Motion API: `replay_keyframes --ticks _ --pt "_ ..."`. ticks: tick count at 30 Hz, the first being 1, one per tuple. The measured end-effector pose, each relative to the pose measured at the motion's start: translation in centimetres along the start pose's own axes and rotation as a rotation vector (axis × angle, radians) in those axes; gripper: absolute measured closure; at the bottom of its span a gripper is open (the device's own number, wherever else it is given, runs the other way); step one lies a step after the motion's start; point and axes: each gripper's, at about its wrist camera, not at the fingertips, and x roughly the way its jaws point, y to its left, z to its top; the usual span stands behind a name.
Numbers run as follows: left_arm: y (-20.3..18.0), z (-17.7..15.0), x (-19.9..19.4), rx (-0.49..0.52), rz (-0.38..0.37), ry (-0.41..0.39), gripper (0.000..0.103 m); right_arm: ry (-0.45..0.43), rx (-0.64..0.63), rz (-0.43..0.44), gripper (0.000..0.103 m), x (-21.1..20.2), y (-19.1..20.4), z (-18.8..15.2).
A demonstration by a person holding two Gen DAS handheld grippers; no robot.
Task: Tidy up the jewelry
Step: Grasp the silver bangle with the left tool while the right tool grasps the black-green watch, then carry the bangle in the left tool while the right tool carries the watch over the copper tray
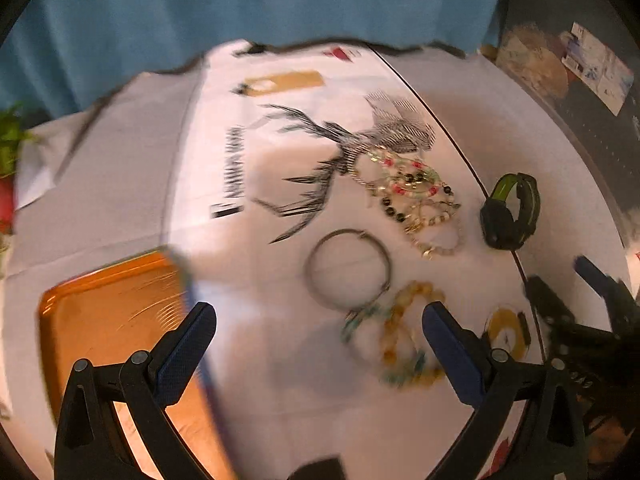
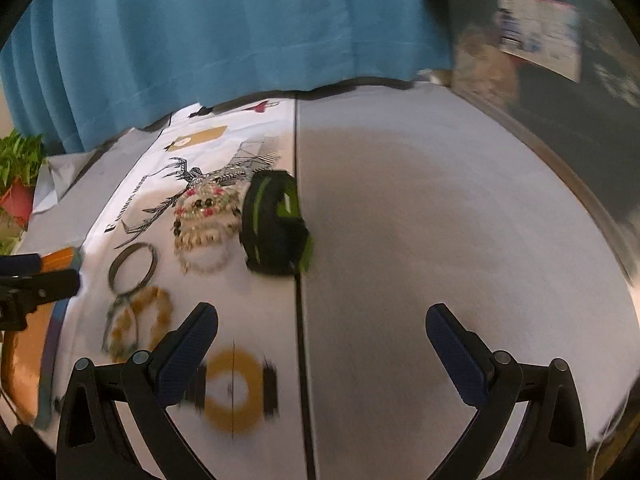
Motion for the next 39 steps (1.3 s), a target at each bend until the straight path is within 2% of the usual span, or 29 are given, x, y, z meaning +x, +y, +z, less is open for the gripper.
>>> replay_keyframes --ticks 5,7,11,12,13,14,15,16,17,21,24,29,34,39 --pt "-0.8 1.9 4.2 0.046 -0.002 0.078 0.000 0.038 -0.042 -0.019 0.000 4.3 1.4 2.1" --pt "-0.7 2.3 5.4 0.050 0.009 0.100 0.000 0.096 -0.048 -0.027 0.000 6.1 1.7 2.8" --pt "-0.5 2.7 6.6 0.051 0.001 0.128 0.001 0.103 -0.089 -0.041 0.000 7.0 2.1 3.5" --pt "-0.4 2.9 6.7 0.044 0.001 0.128 0.004 0.103 -0.086 -0.043 0.000 7.1 2.0 3.5" --pt "-0.4 3.0 6.5 0.036 -0.019 0.117 0.021 0.104 -0.085 -0.045 0.003 7.1 2.0 3.5" --pt "-0.4 3.1 6.2 0.037 -0.018 0.100 0.036 0.092 -0.083 -0.045 0.012 6.9 2.0 3.5" --pt "-0.5 3.2 5.7 0.043 -0.010 0.084 0.045 0.064 -0.087 -0.027 0.049 6.2 2.0 3.5" --pt "-0.5 3.2 5.4 0.043 -0.018 0.091 0.045 0.053 -0.109 -0.030 0.059 5.7 2.4 3.4" --pt "-0.4 3.1 5.1 0.035 -0.040 0.088 0.045 0.060 -0.133 -0.063 0.059 5.5 2.5 3.4" --pt "0.1 2.6 2.8 0.014 -0.055 0.048 0.045 0.080 -0.057 0.008 0.060 4.1 1.3 3.4" --pt "0.9 1.7 -1.0 -0.011 -0.084 -0.008 0.045 0.042 -0.021 0.029 0.060 1.2 0.5 2.7" --pt "1.7 -2.1 -8.2 -0.006 -0.104 -0.105 0.045 -0.025 0.014 0.066 0.060 -5.5 0.0 0.9" --pt "3.1 -9.7 -14.7 -0.017 -0.095 -0.157 0.045 -0.067 0.009 0.079 0.060 -12.8 0.7 -3.4" --pt "4.9 -17.3 -18.3 -0.066 -0.071 -0.171 0.045 -0.046 -0.041 0.126 0.060 -18.8 3.1 -9.4"
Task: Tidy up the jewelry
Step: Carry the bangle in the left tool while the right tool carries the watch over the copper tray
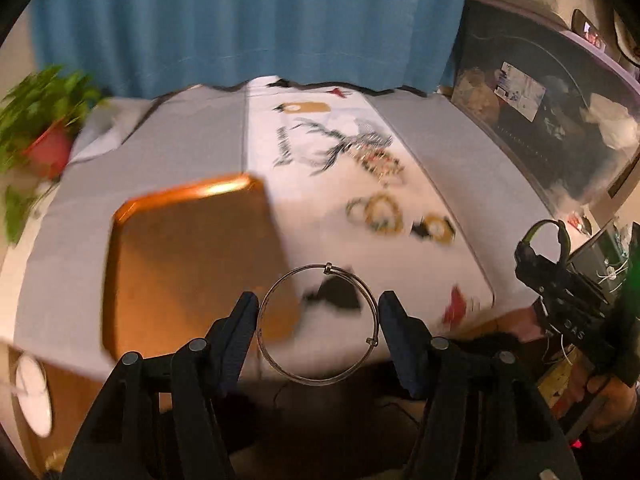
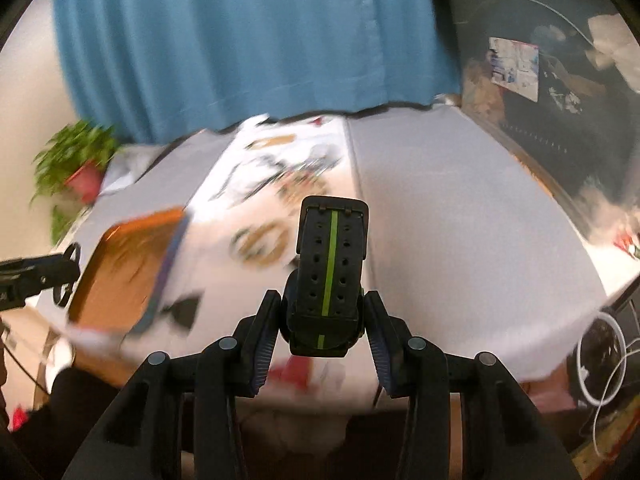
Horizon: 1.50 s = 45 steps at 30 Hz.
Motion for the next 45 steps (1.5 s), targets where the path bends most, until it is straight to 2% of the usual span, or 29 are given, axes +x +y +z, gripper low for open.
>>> replay_keyframes --ticks 2,6,15,29,45 --pt "0.8 -2.9 -1.9 -0.026 0.001 0.004 0.045 0.012 -0.026 0.020 0.060 -1.8 1.5 -2.1" --pt "2.0 -6.4 -4.5 -0.061 0.039 -0.015 0.045 0.031 -0.064 0.062 0.060 -4.5 4.2 -5.1" --pt "2.5 -10.3 -7.4 -0.056 0.067 -0.081 0.045 0.034 -0.151 0.110 0.060 -8.1 8.8 -7.9" --pt "3.2 -11.4 -7.9 -0.071 0.047 -0.085 0.045 0.071 -0.201 0.125 0.059 -8.4 10.8 -8.7" --pt "4.9 -10.5 -7.4 -0.096 0.078 -0.100 0.045 0.093 -0.238 0.114 0.059 -6.6 11.9 -7.8"
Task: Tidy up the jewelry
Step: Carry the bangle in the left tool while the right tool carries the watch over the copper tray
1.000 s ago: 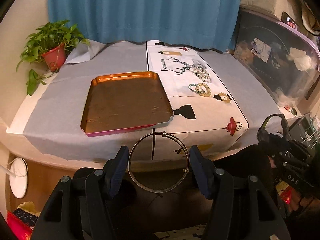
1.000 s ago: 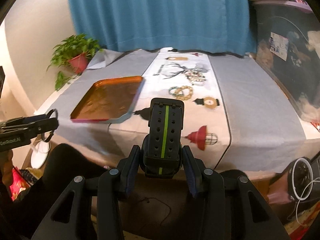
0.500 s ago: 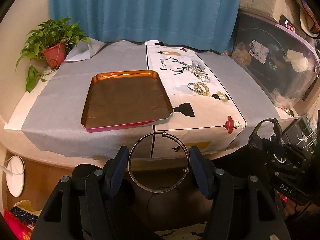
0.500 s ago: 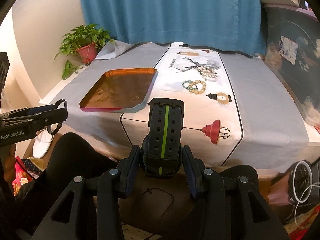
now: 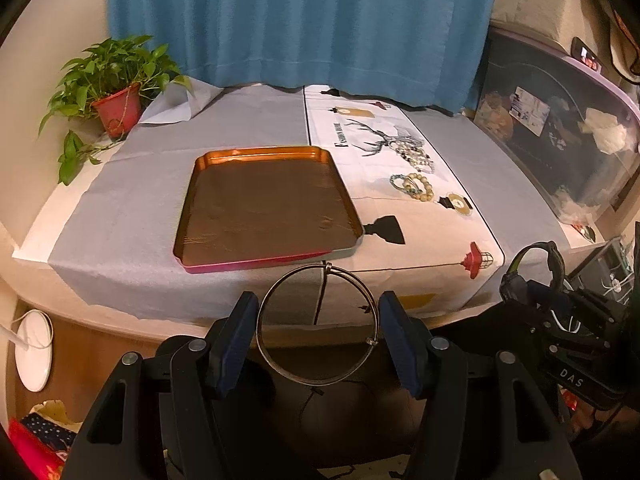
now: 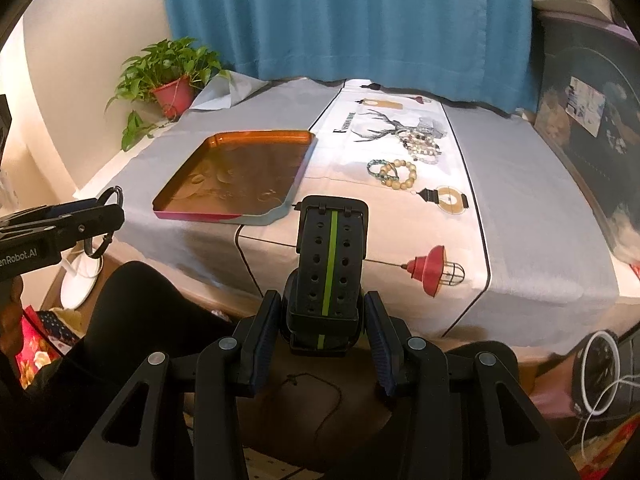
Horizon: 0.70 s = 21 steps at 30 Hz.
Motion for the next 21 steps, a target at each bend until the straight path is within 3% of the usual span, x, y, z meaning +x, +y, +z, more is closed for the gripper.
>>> replay_keyframes --ticks 13,21 --pt "4.4 2.4 1.9 -0.065 0.055 -0.024 0.045 0.009 -0.069 0.031 0.059 5.1 3.4 5.5" --pt "7.5 4.9 5.8 -0.091 0.076 -0.011 0.045 0.032 -0.102 0.074 0.059 10.4 6.3 9.3"
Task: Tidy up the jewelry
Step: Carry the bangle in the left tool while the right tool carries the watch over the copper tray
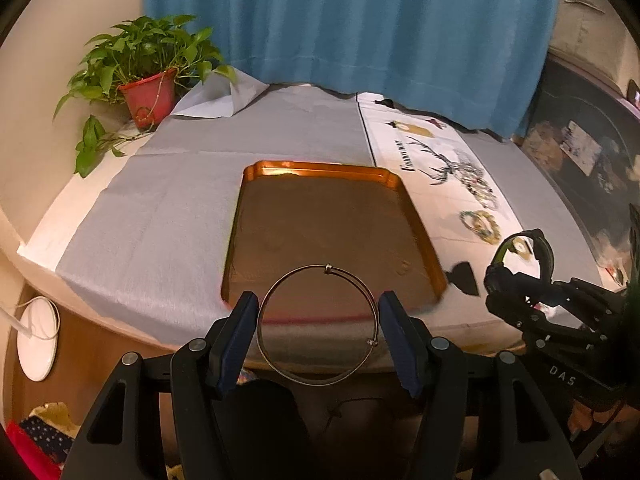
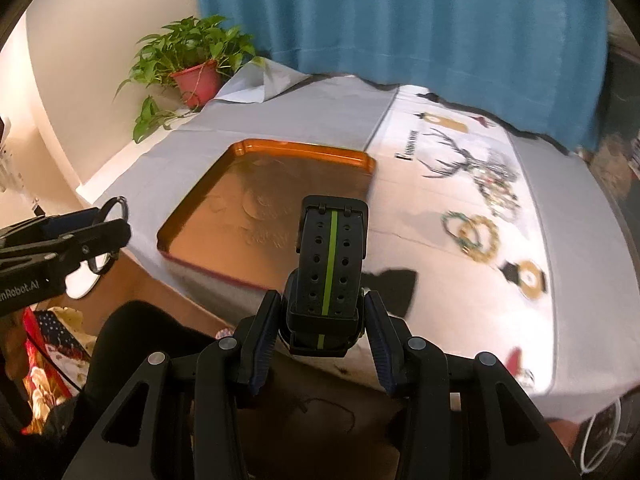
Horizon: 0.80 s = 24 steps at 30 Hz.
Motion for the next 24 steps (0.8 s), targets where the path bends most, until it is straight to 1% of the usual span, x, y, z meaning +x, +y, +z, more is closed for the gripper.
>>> replay_keyframes --ticks 8,13,19,24 --pt "0.6 2.6 5.5 0.015 0.018 0.017 0.045 0.038 -0.004 0.017 0.059 6.6 1.0 3.2" --pt "1.5 3.6 8.8 0.015 0.026 0.049 0.045 0.062 -0.012 0.019 0.059 9.9 0.9 4.4" --pt "2.0 4.7 11.1 0.019 0.045 0.058 0.045 0.076 -0.016 0.010 0.059 12.6 0.8 5.3" --pt "1.8 5.7 12.3 0.029 0.064 0.039 0.043 0.082 -0.016 0.005 0.059 13.8 0.3 6.0"
